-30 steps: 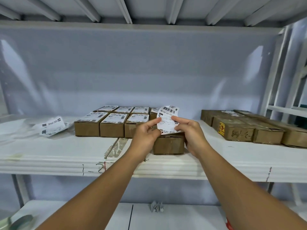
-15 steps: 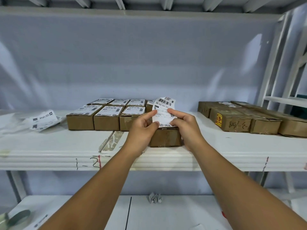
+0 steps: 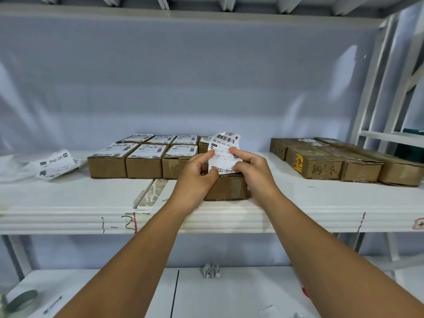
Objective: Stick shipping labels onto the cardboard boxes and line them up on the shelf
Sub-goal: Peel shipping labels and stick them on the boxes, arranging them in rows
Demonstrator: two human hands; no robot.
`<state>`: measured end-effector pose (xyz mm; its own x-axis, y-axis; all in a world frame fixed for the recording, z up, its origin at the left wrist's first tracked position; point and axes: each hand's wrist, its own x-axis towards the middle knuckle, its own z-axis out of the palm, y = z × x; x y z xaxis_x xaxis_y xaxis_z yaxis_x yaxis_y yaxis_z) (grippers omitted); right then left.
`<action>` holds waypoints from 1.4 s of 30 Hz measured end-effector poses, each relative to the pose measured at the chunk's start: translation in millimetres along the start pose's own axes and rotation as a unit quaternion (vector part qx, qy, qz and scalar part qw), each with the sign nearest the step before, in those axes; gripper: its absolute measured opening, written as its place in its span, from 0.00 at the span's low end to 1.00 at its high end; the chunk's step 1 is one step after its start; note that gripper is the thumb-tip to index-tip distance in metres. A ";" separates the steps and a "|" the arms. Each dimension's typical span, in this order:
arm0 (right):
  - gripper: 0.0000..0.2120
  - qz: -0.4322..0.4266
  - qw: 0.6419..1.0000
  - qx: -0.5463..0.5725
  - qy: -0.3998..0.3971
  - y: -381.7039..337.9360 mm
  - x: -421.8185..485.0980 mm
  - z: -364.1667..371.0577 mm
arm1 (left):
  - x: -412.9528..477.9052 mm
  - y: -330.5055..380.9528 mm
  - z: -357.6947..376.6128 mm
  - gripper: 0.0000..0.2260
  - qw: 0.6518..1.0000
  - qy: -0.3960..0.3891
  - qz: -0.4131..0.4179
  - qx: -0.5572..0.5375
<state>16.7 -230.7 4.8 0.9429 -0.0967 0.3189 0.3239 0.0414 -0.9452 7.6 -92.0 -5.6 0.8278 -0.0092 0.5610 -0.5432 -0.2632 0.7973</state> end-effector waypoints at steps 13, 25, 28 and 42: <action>0.22 -0.085 0.988 -0.129 0.000 3.5 0.0 0.5 | -4.6 1.2 5.0 0.17 0.987 0.019 0.070 0.142; 0.17 -0.097 0.986 -0.137 -0.002 3.4 0.4 2.4 | -15.2 -4.0 7.5 0.07 0.963 0.088 0.185 0.178; 0.16 -0.094 0.986 -0.141 -0.002 2.9 -0.8 2.9 | -19.4 -8.2 11.2 0.12 0.935 0.126 0.231 0.236; 0.14 -0.111 0.972 -0.206 -0.004 0.1 -5.5 6.4 | -21.0 -5.6 10.6 0.13 0.925 0.091 0.218 0.296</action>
<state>12.1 -223.7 3.3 0.8540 -0.0497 0.5178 0.4630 -0.3814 -0.8001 -5.2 -100.5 -24.2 0.4815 -0.0904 0.8718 -0.6031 -0.7559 0.2547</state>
